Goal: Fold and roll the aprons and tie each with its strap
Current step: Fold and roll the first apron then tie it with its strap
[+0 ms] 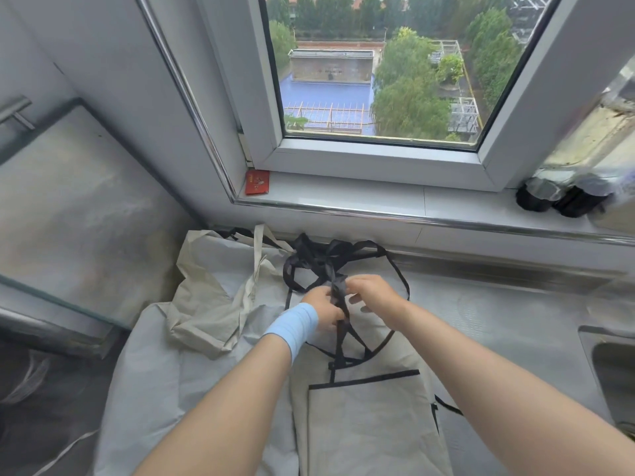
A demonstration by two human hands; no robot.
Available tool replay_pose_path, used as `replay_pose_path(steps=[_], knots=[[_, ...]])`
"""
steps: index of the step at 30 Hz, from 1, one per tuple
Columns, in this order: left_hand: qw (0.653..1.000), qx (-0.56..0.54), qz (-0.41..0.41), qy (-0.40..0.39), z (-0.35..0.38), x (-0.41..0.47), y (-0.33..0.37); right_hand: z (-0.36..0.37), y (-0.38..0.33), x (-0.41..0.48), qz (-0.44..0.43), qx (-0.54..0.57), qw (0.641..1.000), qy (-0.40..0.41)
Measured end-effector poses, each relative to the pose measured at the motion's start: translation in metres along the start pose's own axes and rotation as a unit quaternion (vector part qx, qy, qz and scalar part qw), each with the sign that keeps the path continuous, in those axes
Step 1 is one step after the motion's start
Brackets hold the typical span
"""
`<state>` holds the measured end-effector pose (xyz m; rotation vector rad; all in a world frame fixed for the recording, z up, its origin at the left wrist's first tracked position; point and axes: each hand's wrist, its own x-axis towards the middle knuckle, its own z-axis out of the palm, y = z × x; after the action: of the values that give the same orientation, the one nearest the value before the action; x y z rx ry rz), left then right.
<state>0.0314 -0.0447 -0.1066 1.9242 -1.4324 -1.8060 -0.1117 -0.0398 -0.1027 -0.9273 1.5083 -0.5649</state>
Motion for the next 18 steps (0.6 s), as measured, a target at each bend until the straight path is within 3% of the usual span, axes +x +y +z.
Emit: replay_pose_path(steps=[3,8,11,14,18], knots=[[0.99,-0.142,-0.019,0.011,-0.013,-0.004,0.009,0.0,0.004,0.0,0.072,0.034,0.993,-0.082],[0.981,-0.189,-0.041,0.011,-0.021,-0.006,0.008,-0.003,0.005,-0.005,0.058,-0.159,0.975,-0.144],[0.99,-0.132,-0.038,-0.032,-0.019,-0.014,0.001,-0.001,0.008,-0.003,0.043,-0.133,0.987,-0.08],[0.993,-0.045,-0.073,-0.081,-0.009,-0.016,-0.005,0.0,0.006,-0.003,0.053,0.011,0.998,-0.013],[0.996,0.032,-0.06,-0.059,0.0,-0.015,-0.004,-0.004,0.007,-0.005,0.087,0.045,0.993,-0.072]])
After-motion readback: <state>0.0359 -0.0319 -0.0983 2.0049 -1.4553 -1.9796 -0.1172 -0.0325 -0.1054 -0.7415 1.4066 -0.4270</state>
